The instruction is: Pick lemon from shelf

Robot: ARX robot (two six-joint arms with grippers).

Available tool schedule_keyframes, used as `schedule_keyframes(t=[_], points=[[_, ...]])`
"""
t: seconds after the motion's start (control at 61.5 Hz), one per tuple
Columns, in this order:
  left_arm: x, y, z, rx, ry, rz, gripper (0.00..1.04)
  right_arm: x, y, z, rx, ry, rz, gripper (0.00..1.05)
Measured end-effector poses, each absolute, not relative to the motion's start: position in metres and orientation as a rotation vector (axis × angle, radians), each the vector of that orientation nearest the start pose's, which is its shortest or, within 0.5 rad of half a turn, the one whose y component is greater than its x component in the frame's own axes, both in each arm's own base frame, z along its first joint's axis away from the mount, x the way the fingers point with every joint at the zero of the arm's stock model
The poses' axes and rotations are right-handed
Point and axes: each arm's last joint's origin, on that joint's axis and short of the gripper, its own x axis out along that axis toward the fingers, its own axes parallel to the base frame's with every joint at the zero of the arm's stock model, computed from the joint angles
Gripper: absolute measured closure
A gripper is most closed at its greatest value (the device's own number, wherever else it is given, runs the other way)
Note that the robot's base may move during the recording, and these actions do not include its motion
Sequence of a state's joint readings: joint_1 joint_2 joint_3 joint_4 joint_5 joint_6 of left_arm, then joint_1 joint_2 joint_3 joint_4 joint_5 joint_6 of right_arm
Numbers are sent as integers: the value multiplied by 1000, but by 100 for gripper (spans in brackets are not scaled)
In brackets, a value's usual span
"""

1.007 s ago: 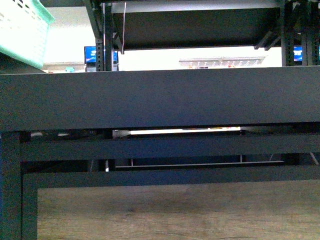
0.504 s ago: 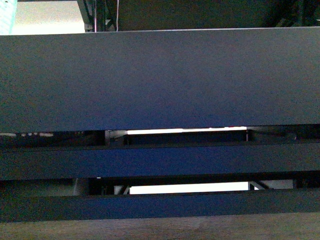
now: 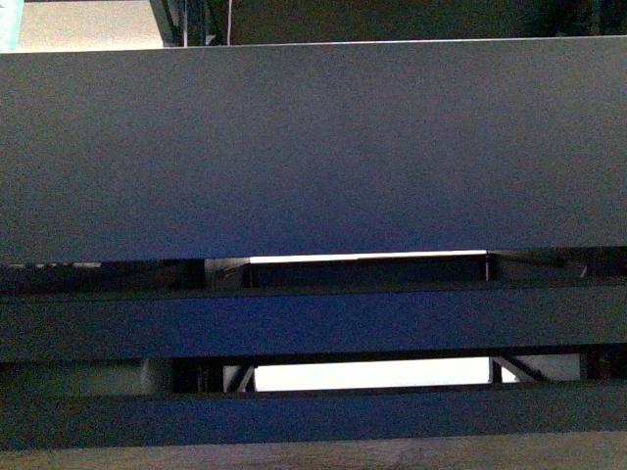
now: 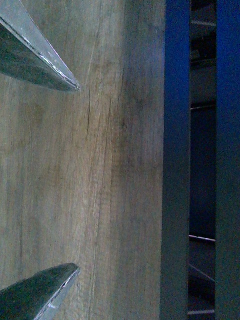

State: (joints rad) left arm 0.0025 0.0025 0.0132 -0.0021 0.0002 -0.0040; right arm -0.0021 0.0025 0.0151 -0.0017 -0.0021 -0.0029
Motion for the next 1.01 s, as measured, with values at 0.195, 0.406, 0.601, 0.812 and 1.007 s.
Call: schedule_keyframes(t=[0.195, 0.406, 0.601, 0.812, 1.007], points=[[97, 0, 168, -4, -9, 2, 8, 97, 0, 168, -3, -11, 1, 2], [97, 0, 168, -4, -9, 2, 8, 97, 0, 168, -3, -11, 1, 2], [97, 0, 168, -4, -9, 3, 8, 97, 0, 168, -1, -11, 2, 2], [97, 0, 168, -5, -9, 3, 8, 97, 0, 168, 0, -11, 2, 2], [97, 0, 168, -4, -9, 2, 8, 97, 0, 168, 0, -11, 1, 2]])
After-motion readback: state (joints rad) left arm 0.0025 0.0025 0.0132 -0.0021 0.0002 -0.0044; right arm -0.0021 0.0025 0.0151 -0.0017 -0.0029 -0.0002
